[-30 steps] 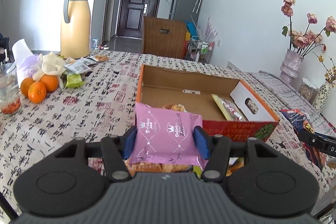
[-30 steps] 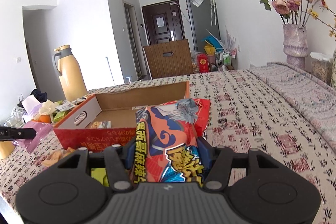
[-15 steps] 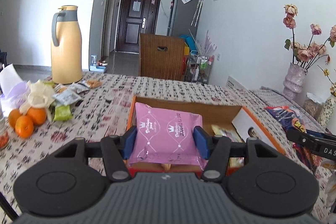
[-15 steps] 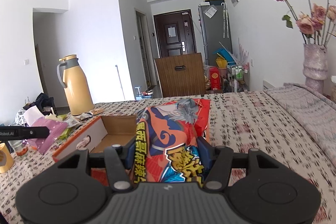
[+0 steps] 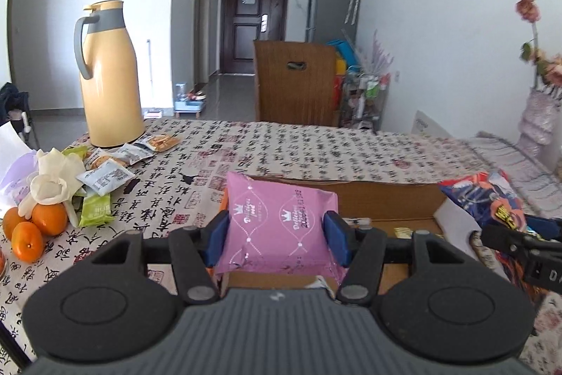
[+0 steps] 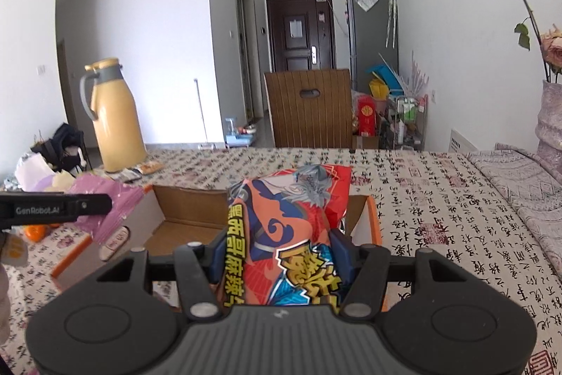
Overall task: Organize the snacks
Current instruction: 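Carry both packets into the box and open both tools to release them, then withdraw both tools from the box back toward the snack pile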
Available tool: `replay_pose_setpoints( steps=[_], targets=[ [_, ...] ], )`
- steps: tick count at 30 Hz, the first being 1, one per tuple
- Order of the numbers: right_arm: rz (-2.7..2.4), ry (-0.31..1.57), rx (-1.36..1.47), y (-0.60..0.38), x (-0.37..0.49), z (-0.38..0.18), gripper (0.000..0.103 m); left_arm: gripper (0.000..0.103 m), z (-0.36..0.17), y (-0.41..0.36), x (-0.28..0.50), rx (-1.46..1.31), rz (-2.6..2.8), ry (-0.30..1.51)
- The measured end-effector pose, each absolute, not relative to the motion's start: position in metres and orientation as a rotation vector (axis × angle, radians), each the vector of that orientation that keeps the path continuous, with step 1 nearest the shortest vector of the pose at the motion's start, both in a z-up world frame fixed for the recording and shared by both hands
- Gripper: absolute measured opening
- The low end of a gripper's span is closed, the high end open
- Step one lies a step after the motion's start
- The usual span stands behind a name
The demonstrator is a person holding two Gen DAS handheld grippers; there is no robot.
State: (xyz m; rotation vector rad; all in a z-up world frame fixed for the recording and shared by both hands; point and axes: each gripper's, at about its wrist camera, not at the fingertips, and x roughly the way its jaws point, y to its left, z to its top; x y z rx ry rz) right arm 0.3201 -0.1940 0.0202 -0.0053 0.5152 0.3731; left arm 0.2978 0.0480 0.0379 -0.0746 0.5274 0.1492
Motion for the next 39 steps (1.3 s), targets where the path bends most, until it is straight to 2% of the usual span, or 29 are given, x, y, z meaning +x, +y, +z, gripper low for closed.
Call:
replay_pose_setpoints(
  steps=[1, 2, 3, 11, 12, 13, 14, 15, 16, 17, 18, 39],
  targets=[
    [0.369, 0.525, -0.013, -0.191, 0.324, 0.018, 0.057, 0.039, 0.035, 0.047, 0.303, -0.060, 0.167, 0.537],
    [0.365, 0.535, -0.022, -0.189, 0.328, 0.015, 0.057, 0.030, 0.032, 0.047, 0.309, -0.045, 0.183, 0.554],
    [0.361, 0.545, -0.031, -0.187, 0.332, 0.011, 0.057, 0.026, 0.030, 0.048, 0.314, -0.046, 0.181, 0.575],
    [0.356, 0.631, -0.058, -0.173, 0.351, -0.016, 0.058, 0.027, 0.007, 0.049, 0.333, -0.064, 0.199, 0.659],
    [0.356, 0.635, -0.060, -0.173, 0.352, -0.018, 0.060, 0.035, 0.007, 0.049, 0.333, -0.066, 0.201, 0.661],
    [0.353, 0.633, -0.061, -0.174, 0.352, -0.018, 0.061, 0.055, 0.007, 0.050, 0.332, -0.069, 0.201, 0.660],
    [0.358, 0.630, -0.056, -0.175, 0.350, -0.018, 0.065, 0.066, 0.008, 0.050, 0.330, -0.071, 0.200, 0.650],
    [0.362, 0.627, -0.049, -0.177, 0.349, -0.016, 0.076, 0.086, 0.009, 0.051, 0.327, -0.069, 0.209, 0.634],
    [0.362, 0.619, -0.046, -0.177, 0.348, -0.014, 0.083, 0.096, 0.011, 0.050, 0.323, -0.066, 0.216, 0.614],
    [0.360, 0.608, -0.047, -0.177, 0.346, -0.012, 0.096, 0.099, 0.014, 0.050, 0.319, -0.065, 0.214, 0.596],
    [0.362, 0.600, -0.048, -0.178, 0.344, -0.011, 0.103, 0.103, 0.016, 0.051, 0.316, -0.072, 0.208, 0.582],
    [0.357, 0.471, -0.028, -0.213, 0.285, 0.025, 0.103, 0.103, 0.040, 0.054, 0.261, -0.096, 0.175, 0.493]
  ],
)
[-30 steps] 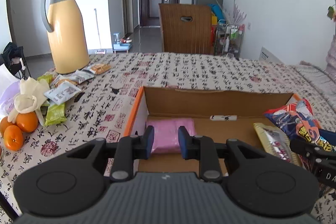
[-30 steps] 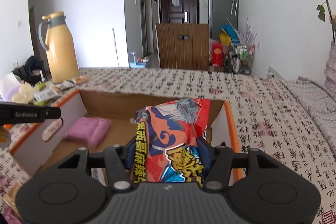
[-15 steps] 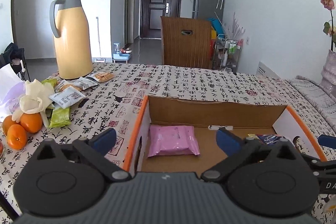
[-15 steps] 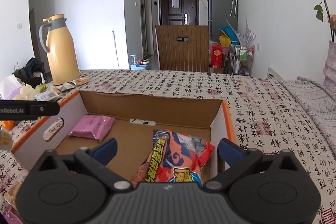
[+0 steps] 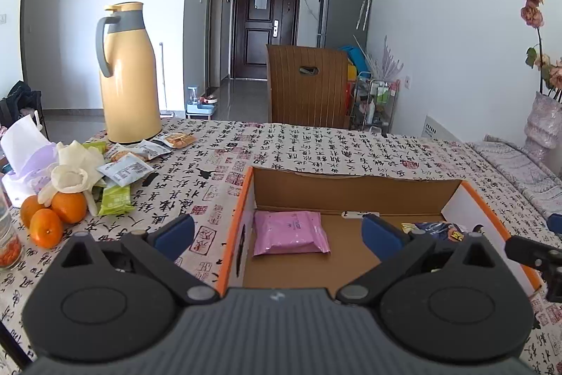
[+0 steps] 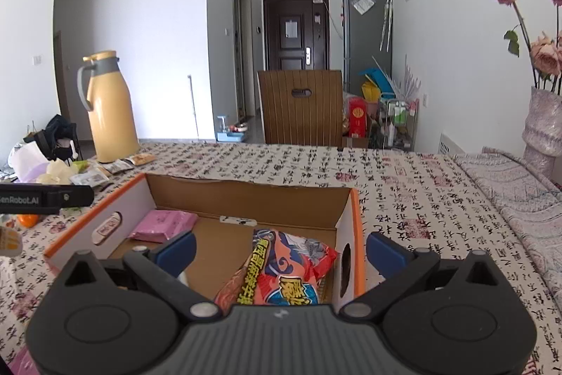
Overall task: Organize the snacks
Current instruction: 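Withdraw both tools from the box back toward the snack pile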
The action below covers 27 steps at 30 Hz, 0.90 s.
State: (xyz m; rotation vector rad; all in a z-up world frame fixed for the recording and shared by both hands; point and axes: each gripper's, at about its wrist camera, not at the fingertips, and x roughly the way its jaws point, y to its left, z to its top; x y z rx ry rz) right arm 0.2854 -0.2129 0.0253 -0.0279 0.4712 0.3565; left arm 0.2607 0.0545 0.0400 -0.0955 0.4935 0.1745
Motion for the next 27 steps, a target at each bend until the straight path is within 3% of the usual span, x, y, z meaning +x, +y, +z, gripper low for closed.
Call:
replay_pose_setpoints(
  steps=[27],
  targets=[
    [0.358, 0.416, 0.031, -0.243, 0.151, 0.026, 0.103, 0.103, 0.037, 0.048, 0.132, -0.123, 0.113, 0.461]
  ],
)
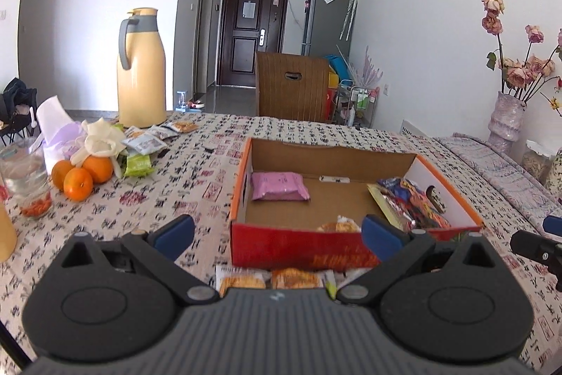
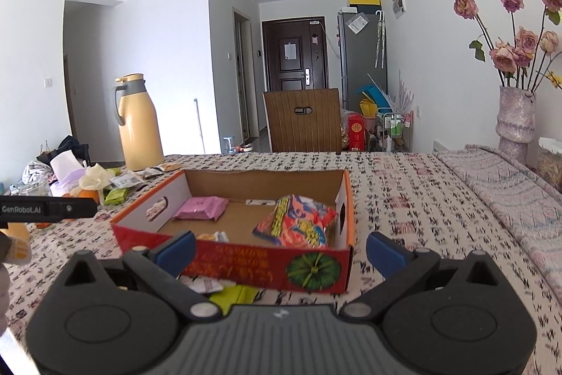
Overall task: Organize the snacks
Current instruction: 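Withdraw both tools from the box back toward the snack pile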
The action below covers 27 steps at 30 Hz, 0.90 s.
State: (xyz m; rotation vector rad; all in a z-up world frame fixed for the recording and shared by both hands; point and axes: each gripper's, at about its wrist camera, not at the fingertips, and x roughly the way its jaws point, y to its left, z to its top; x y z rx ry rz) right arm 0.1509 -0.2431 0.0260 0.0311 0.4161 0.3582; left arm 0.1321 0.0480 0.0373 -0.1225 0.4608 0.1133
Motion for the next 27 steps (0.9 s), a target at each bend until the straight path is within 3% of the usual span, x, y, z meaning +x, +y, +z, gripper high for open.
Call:
replay_pose_setpoints(
  steps=[27],
  targets=[
    [0.311, 0.479, 0.026, -0.226, 0.092, 0.002, 0.103, 0.103, 0.004, 0.054, 0.072, -0.141, 0.105, 0.486]
  ],
)
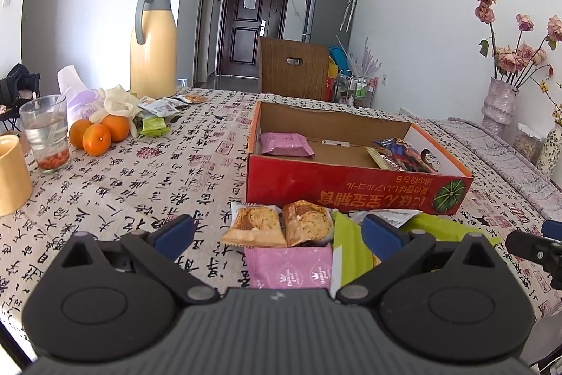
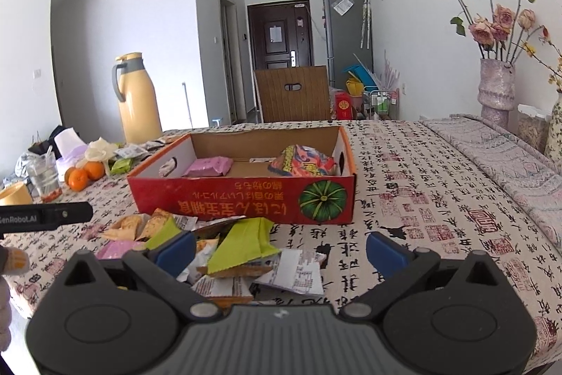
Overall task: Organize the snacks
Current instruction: 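Withdraw both tools from the box back toward the snack pile, then grasp the lime-green snack bar with the right tool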
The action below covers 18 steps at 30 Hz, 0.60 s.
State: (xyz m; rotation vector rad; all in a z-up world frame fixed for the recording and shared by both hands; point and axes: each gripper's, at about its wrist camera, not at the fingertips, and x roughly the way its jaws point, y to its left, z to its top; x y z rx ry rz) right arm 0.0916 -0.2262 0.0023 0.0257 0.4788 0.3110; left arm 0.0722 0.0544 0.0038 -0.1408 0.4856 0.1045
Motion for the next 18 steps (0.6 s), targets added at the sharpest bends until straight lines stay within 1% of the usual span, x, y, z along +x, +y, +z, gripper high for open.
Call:
replay_pose_setpoints(
  steps=[4, 7, 8, 9, 11, 16, 18],
  targets=[
    [0.331, 0.477, -0.012, -0.214, 0.105, 0.006, 0.103, 0.103, 0.000, 0.058, 0.074, -0.151, 0.106, 0.493],
    [0.364, 0.525, -0.082, -0.198, 0.125, 0.007, 0.099, 0.103, -0.003, 0.061, 0.077, -0.158, 0.106, 0.506],
    [0.376, 0.553, -0.115, -0.192, 0.133, 0.006, 0.093, 0.103, -0.005, 0.062, 0.078, -0.159, 0.104, 0.510],
    [0.389, 0.579, -0.139, -0.186, 0.141, 0.006, 0.084, 0.103, -0.006, 0.063, 0.079, -0.161, 0.103, 0.512],
    [0.415, 0.631, -0.176, -0.177, 0.157, 0.003, 0.075, 0.103, -0.007, 0.064, 0.080, -0.164, 0.102, 0.515],
    [0.435, 0.728, -0.201, -0.164, 0.189, -0.008, 0.065, 0.103, -0.013, 0.070, 0.085, -0.180, 0.108, 0.528],
    [0.442, 0.769, -0.193, -0.162, 0.199, -0.011, 0.057, 0.103, -0.015, 0.073, 0.088, -0.188, 0.113, 0.539]
  ],
)
